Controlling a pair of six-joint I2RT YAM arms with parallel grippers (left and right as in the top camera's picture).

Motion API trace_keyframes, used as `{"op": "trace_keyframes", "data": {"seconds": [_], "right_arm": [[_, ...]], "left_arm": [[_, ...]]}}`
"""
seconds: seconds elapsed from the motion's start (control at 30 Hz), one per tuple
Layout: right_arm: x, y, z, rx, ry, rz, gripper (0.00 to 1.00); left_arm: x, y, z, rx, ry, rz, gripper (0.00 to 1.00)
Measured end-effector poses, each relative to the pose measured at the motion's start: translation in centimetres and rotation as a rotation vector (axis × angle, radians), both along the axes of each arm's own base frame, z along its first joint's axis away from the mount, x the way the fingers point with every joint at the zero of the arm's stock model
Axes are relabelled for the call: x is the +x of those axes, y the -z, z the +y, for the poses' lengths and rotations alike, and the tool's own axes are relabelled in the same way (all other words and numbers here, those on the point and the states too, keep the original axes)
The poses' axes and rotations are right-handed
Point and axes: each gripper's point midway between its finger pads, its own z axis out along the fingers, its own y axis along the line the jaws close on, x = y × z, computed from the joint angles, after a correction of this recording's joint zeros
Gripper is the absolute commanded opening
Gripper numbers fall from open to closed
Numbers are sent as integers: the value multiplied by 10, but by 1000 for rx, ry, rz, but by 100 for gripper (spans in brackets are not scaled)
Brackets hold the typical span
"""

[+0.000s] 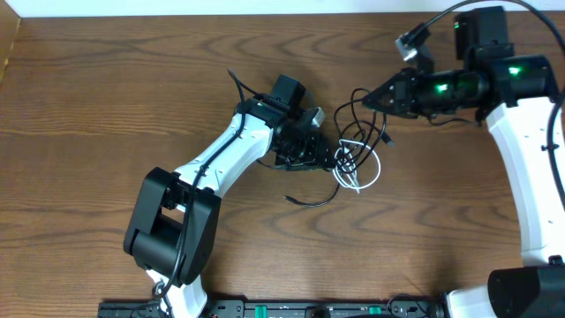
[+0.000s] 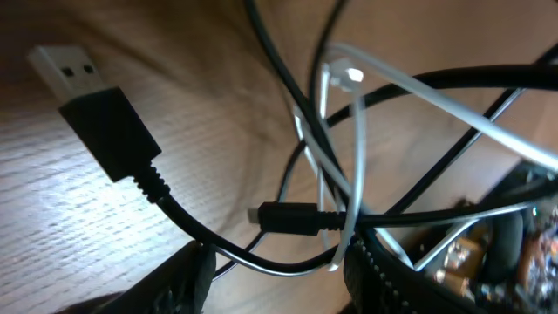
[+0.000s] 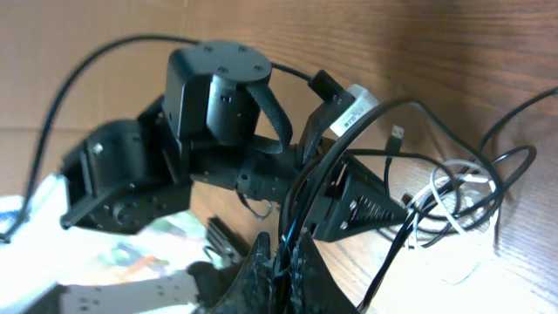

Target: Untangle cables

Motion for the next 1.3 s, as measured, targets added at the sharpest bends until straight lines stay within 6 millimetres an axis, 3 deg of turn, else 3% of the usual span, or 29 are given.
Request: {"op": "trace_keyframes", "data": {"seconds": [0.33,0.5,0.67,0.83,0.9,0.97,1.17,1.27,1.3], "right_arm": [[2,-5,-7,51,41,47,1],[8,-12,-8,92,74,61,1],[17,-39,-20,204,123,35,1],[9,-74,-25,292,127,-11,1],[4,-79,-26,285,139,-17,1],[3,-75,-29,255,171,-5,1],[9,-37,-55,53,343,75,1],[15,-26,-66,-37,407,67,1],[16,-23,-69,-65,427,64,1]], "left_arm": [[34,-6,-8,-18,-158,-53,53],[40,-2,-7,15,-230,-47,53],[38,7,-10,44,-250,-31,53],[36,8,-15,42,-243,-33,51],[39,5,-20,16,-231,-47,45],[39,2,-23,-10,-209,-57,44],[37,-7,-25,-47,-153,-83,45],[37,-29,-25,-77,-127,-145,50],[35,-45,-24,-93,-110,-183,53]]}}
